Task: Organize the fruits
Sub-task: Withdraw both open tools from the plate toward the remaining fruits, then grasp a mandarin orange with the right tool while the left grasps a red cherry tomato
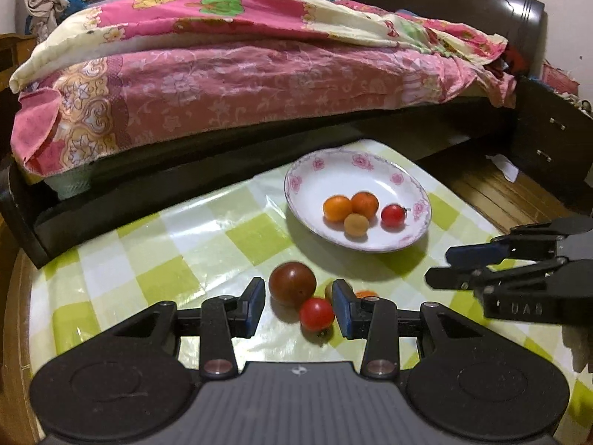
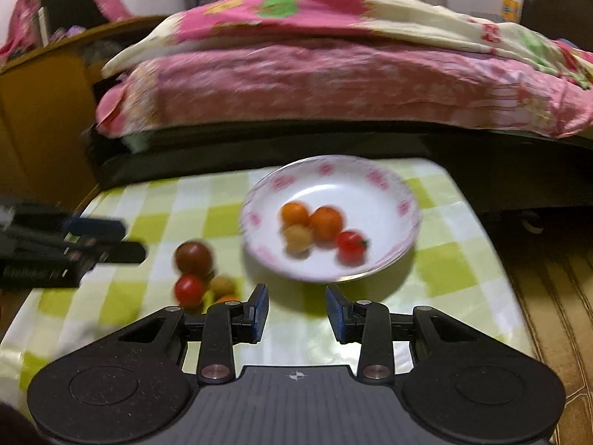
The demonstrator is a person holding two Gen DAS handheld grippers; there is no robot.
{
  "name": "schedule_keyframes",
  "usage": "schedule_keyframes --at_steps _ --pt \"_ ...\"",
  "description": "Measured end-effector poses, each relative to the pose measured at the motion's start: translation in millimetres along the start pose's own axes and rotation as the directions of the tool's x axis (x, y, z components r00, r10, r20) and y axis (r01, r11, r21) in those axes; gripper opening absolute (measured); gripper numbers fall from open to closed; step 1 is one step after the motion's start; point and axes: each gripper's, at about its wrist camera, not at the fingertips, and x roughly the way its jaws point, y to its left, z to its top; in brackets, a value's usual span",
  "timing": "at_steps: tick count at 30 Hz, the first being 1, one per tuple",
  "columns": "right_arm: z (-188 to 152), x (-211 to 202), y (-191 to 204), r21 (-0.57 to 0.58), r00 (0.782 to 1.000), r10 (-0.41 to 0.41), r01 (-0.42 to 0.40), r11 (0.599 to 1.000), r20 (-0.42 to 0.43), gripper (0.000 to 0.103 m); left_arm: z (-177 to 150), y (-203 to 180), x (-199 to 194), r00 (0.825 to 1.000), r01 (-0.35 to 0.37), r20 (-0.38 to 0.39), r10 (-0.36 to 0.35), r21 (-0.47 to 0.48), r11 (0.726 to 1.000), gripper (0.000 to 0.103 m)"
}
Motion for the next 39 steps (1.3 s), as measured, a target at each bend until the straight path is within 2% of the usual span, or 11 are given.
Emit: schedule_keyframes --at_steps 6,9,20,26,30,33,39 --pt "-9 7 25 -0.060 0.998 0.061 -0.063 0.996 -0.029 0.032 -17 9 3 0.999 0.013 -0.052 -0.014 -0.008 1.000 0.047" --pt "-9 18 34 -0.082 0.995 0.085 -0.089 0.993 -0.051 0.032 -20 9 3 0.998 0.019 -0.055 -0.018 0.001 1.000 0.047" --pt "-8 52 51 -0.132 0.994 0.075 -0.085 0.988 -0.080 0.033 -21 6 17 0.997 0.044 -0.071 -0.043 0.006 0.999 0.047" --pt "-8 55 43 -0.105 0.994 0.049 -0.060 0.993 -0.102 0.026 -17 -1 28 0.996 0.049 -0.078 -0.048 0.011 0.999 0.047" --pt "-13 57 37 -0.060 0.991 0.077 -0.084 0.995 -0.109 0.026 -17 -7 42 0.994 0.041 -0.098 -0.039 0.017 0.999 0.046" --pt "-15 55 38 -0.076 0.992 0.073 -0.081 0.994 -0.102 0.026 -16 -8 52 0.994 0.027 -0.110 -0.026 0.004 1.000 0.046" --pt "-10 46 23 -0.022 0.993 0.068 -0.070 0.997 -0.094 0.026 -18 -15 64 0.993 0.021 -0.119 -0.019 0.017 1.000 0.046"
